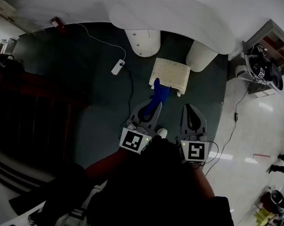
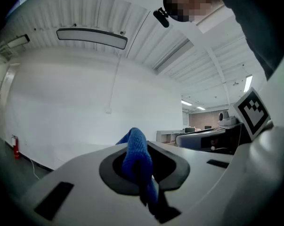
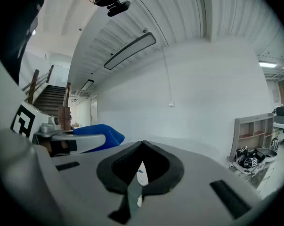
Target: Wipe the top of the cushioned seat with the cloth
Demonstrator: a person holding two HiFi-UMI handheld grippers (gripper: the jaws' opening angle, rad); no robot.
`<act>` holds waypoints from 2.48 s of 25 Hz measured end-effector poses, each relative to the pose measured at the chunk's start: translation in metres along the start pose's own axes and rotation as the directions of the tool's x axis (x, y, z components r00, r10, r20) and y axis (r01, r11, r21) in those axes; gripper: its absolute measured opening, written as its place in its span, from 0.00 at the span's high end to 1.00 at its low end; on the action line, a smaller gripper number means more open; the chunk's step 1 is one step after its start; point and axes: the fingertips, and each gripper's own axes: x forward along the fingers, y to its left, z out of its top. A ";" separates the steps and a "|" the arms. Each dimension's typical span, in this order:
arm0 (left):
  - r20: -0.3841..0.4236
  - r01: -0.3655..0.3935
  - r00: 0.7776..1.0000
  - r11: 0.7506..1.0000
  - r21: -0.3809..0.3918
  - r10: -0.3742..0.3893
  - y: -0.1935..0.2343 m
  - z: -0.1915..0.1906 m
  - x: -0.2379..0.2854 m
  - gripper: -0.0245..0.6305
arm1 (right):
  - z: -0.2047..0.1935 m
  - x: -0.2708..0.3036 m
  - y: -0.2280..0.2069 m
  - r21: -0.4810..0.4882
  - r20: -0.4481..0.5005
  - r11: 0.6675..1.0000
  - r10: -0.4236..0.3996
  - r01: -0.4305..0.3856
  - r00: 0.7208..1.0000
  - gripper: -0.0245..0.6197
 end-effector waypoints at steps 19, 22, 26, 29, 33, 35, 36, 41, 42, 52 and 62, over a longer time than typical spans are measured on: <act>-0.084 -0.077 0.993 0.997 0.004 0.077 0.032 -0.026 0.023 0.90 | -0.024 0.006 -0.062 0.191 0.034 0.981 -0.023 0.017 0.999 0.90; -0.089 -0.078 0.993 0.997 -0.008 0.077 0.047 -0.027 0.038 0.90 | -0.018 0.022 -0.058 0.193 0.033 0.980 0.032 -0.038 0.999 0.90; -0.091 -0.103 0.991 0.993 -0.063 0.098 0.080 -0.034 0.060 0.90 | -0.028 0.052 -0.058 0.188 -0.005 0.981 0.042 -0.040 0.999 0.90; -0.100 -0.107 0.990 0.991 -0.086 0.099 0.110 -0.037 0.080 0.90 | -0.025 0.088 -0.065 0.172 -0.027 0.985 0.019 -0.014 0.999 0.90; -0.116 -0.099 0.989 0.991 -0.089 0.088 0.156 -0.035 0.109 0.90 | -0.007 0.143 -0.073 0.155 -0.042 0.988 0.007 -0.001 0.999 0.90; -0.113 -0.085 0.991 0.993 -0.082 0.075 0.178 -0.032 0.127 0.90 | 0.001 0.172 -0.080 0.161 -0.041 0.987 -0.010 0.017 0.999 0.90; -0.112 -0.075 0.991 0.994 -0.080 0.066 0.188 -0.031 0.135 0.90 | 0.006 0.186 -0.082 0.167 -0.037 0.986 -0.021 0.027 0.999 0.90; -0.112 -0.010 0.994 0.996 -0.093 0.000 0.226 -0.039 0.161 0.90 | 0.019 0.248 -0.076 0.149 -0.057 0.988 -0.033 0.041 0.998 0.90; -0.120 -0.002 0.993 0.995 -0.099 -0.010 0.233 -0.042 0.165 0.90 | 0.021 0.260 -0.072 0.148 -0.063 0.988 -0.030 0.039 0.998 0.90; -0.106 0.028 0.994 0.993 -0.111 -0.040 0.298 -0.048 0.199 0.90 | 0.038 0.346 -0.070 0.107 -0.064 0.993 -0.042 0.049 0.997 0.90; -0.167 -0.058 0.985 0.997 -0.056 0.048 0.316 -0.064 0.247 0.90 | 0.046 0.396 -0.101 0.056 -0.017 0.998 0.019 -0.018 1.000 0.90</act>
